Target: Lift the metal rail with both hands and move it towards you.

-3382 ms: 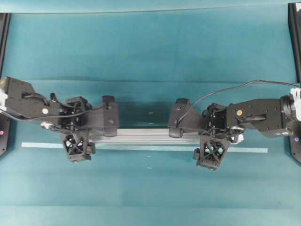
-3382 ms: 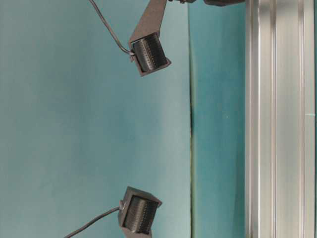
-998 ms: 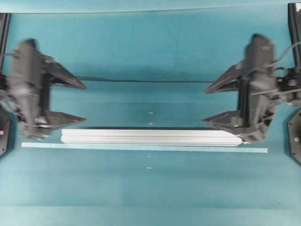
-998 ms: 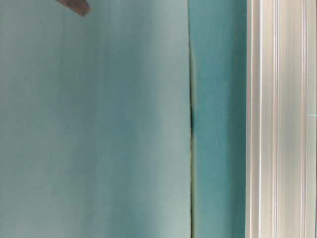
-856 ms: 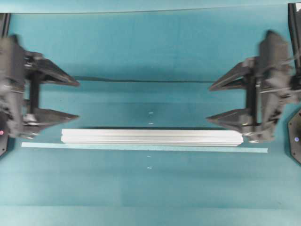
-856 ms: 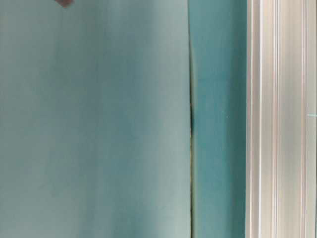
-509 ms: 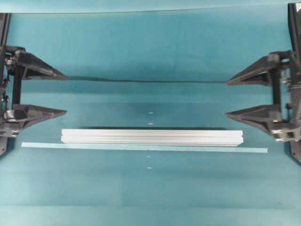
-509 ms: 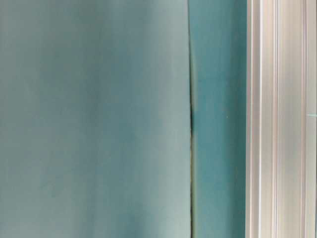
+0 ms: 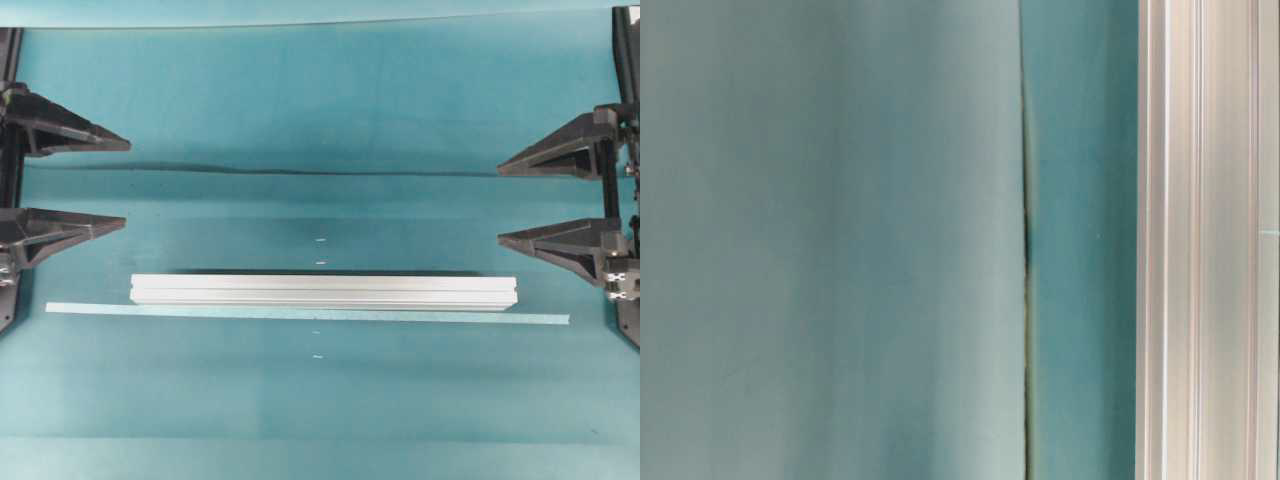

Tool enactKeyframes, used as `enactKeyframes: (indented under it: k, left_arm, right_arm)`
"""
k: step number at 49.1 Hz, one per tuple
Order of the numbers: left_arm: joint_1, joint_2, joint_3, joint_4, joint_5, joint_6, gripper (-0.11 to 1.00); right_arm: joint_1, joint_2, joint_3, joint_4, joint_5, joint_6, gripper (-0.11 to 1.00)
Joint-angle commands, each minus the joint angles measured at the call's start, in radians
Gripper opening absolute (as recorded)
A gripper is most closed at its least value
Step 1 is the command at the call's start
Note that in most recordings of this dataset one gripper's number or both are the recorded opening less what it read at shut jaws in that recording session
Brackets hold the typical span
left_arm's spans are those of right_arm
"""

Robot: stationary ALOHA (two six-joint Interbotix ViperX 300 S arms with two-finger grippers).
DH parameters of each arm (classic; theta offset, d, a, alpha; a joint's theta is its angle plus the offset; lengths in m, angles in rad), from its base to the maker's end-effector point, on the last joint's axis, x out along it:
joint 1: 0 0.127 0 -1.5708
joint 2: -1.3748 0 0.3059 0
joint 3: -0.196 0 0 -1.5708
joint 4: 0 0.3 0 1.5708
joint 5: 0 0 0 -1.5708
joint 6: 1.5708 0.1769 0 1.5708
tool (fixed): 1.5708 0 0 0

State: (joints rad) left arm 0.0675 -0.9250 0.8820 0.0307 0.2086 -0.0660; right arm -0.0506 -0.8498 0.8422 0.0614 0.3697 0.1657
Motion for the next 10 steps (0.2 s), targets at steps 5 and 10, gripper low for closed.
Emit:
enactKeyframes:
  k: [5,10]
  left_arm:
    - [0.002,0.002,-0.011,0.002,-0.011,-0.002,0.92]
    - [0.002,0.000,-0.011,0.002,-0.009,-0.002,0.92]
  right_arm:
    - [0.002,0.002,-0.002,-0.002,-0.020,-0.002,0.96]
    - [0.002,0.002,-0.002,0.000,-0.025,0.000,0.96]
